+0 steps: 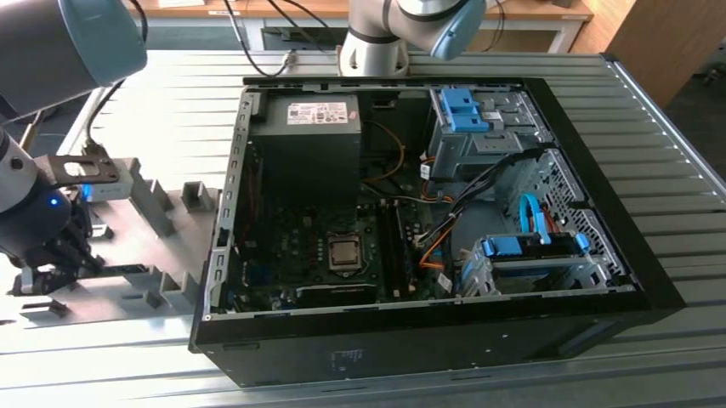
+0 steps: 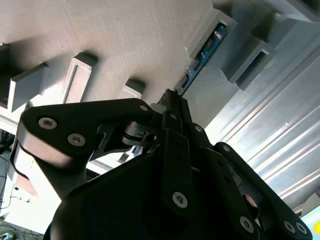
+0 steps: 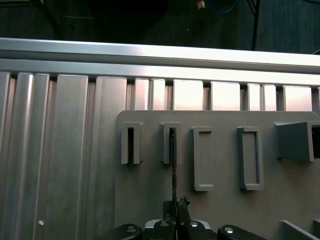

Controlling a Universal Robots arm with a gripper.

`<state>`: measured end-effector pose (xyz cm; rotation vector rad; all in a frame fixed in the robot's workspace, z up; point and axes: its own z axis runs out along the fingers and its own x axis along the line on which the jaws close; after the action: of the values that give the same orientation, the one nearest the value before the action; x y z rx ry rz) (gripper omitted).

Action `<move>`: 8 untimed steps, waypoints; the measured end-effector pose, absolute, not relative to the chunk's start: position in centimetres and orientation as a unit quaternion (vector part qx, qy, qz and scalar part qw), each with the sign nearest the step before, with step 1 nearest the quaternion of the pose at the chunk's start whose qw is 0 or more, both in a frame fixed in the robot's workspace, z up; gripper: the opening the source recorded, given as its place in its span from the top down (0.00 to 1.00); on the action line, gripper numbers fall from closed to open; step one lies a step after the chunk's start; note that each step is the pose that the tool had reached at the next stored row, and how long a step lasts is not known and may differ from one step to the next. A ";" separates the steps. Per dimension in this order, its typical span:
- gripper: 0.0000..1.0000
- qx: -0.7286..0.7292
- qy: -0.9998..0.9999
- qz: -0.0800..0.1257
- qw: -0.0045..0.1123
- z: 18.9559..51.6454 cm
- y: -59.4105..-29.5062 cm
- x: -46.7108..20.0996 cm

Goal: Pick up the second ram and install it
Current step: 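Pick up the second ram and move it above second insertion slot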

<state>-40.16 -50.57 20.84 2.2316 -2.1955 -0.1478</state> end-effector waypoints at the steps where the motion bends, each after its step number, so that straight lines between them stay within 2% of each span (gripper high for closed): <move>1: 0.86 0.712 -0.701 -0.047 0.004 21.1 -50.6 -40.2; 8: 0.86 0.712 -0.701 -0.047 0.004 22.1 -50.6 -40.2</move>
<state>-40.16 -50.57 22.11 2.2316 -2.1955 -0.1478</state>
